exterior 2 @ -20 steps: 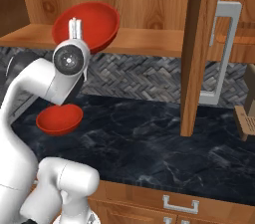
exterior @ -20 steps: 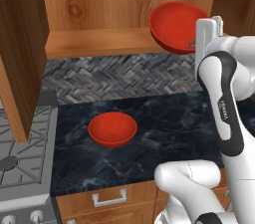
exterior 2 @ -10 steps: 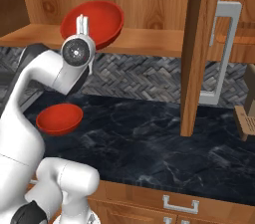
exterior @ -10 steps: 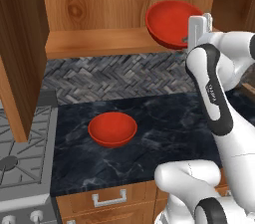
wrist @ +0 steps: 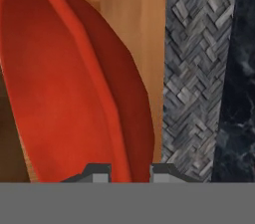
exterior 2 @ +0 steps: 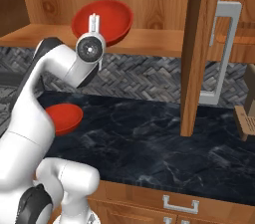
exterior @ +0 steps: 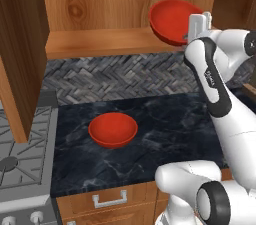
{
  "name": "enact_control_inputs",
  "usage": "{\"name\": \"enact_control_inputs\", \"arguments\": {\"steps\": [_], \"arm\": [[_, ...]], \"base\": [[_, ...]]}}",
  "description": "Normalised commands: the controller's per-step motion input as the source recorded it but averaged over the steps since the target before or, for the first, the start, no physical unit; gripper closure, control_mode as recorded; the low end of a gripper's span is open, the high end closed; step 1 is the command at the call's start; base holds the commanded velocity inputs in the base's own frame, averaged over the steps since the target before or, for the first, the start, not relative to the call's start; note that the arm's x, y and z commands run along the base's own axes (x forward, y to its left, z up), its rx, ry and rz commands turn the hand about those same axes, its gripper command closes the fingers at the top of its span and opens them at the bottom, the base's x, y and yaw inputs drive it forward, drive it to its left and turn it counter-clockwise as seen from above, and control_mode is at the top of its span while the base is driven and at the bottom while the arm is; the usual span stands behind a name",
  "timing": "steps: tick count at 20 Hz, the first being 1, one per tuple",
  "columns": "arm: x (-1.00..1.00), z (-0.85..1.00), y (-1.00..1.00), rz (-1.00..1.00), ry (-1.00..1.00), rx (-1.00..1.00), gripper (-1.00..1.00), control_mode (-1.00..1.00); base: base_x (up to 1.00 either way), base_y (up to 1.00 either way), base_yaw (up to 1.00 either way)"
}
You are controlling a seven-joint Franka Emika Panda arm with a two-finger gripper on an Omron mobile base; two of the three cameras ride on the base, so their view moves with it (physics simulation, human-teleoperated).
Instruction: Open the cabinet. Pick the bowls from the counter and place them in the cabinet. Then close the cabinet.
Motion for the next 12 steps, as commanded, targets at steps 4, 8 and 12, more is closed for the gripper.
{"name": "enact_control_inputs", "arguments": {"steps": [4, 8, 12], "arm": [[0.41, 0.0, -0.05, -0.03, 0.0, 0.0, 1.0, -1.0], [0.4, 0.0, 0.0, -0.04, 0.0, 0.0, 1.0, -1.0], [0.4, 0.0, 0.0, -0.02, 0.0, 0.0, 1.0, -1.0]], "base": [[0.0, 0.0, 0.0], [0.0, 0.0, 0.0], [0.0, 0.0, 0.0]]}}
